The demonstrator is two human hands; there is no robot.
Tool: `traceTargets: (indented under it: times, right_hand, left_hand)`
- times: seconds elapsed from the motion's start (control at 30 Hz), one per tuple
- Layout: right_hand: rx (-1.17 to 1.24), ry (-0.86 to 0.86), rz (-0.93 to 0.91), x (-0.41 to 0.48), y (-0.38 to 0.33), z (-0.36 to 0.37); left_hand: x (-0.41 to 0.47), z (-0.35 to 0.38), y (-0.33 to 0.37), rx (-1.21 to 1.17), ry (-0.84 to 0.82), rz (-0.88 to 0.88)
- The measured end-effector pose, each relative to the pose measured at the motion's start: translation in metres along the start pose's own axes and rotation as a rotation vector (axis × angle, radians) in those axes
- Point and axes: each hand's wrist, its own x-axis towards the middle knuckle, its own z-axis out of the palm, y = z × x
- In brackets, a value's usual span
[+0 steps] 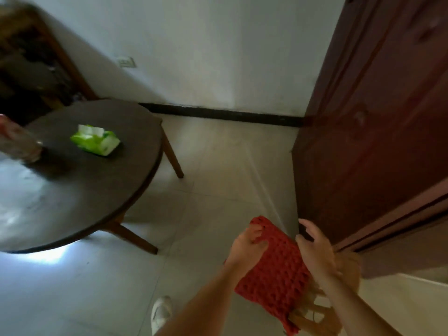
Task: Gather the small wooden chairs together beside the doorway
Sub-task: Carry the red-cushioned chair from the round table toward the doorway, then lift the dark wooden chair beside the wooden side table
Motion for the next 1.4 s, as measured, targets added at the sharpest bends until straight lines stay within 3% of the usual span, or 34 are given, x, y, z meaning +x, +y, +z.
traceTargets:
  times: [0.27, 0.53, 0.97, 1.4]
  right_hand:
    - [0.149, -0.357, -0.240, -0.057, -0.174, 0.100]
    - [0.015, -0.649, -0.372, -0.161, -0.277, 0.229]
    - [0.108, -0.888, -0.431, -0.301, -0.379, 0.434]
    - [0.064, -1.085, -0.478, -0.314, -0.497, 0.627]
  left_hand:
    - [-0.091, -0.199, 0.017, -0.222, 0.390, -0.010]
    - [-0.224, -0.369, -0.037, -0.319, 0.734, -0.046]
    - [-0.378, -0.570, -0.144, -0.415, 1.001, -0.026]
    - [-0.365, -0.749, -0.220, -0.537, 1.100, -0.035]
